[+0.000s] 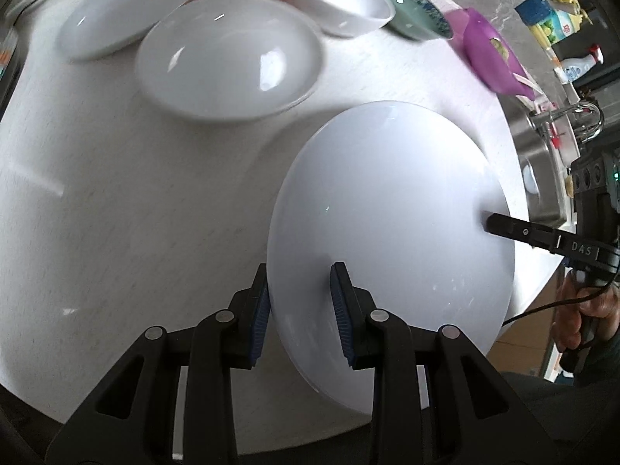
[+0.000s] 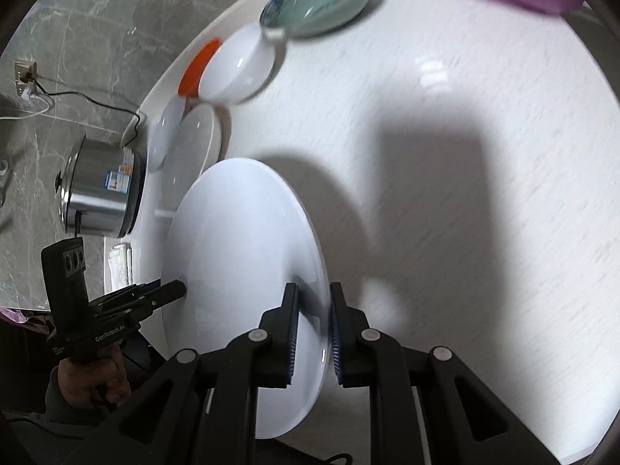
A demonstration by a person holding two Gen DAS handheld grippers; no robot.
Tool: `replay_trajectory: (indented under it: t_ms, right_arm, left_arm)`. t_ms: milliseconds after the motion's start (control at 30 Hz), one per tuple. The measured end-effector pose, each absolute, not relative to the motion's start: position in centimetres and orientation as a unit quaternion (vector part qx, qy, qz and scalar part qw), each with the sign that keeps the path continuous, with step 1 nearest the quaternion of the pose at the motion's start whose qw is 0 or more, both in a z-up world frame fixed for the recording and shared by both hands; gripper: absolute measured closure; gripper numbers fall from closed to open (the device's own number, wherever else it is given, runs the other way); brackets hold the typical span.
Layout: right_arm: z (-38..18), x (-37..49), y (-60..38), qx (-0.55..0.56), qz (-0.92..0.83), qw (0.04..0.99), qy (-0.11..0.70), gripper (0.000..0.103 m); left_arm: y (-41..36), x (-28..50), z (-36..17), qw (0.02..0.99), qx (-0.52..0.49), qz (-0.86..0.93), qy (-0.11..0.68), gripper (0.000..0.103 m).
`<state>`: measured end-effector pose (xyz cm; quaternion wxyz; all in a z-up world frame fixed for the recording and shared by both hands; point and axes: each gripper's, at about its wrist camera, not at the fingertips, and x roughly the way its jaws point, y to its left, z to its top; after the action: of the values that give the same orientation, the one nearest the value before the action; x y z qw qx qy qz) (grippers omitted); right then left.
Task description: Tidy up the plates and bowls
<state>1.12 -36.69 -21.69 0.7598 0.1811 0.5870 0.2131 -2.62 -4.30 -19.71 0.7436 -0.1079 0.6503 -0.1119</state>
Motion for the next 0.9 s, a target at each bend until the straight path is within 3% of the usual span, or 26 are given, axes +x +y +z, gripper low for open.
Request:
replay_trajectory:
  t_ms: [300, 900]
  right_arm:
    - [-22.9, -0.4, -32.1, 0.159, 0.206, 0.765, 0.589, 0.084]
    - [-24.1, -1.0, -29.6, 0.114, 0.196, 0.793, 0.566, 0.08]
  left_arm:
    - [-0.3, -5.0, -20.5, 0.746, -0.104, -0.114, 0.648, 0.076]
    - [0.5, -2.8, -23.4, 0.759, -0.09, -0.128, 0.632, 0.076]
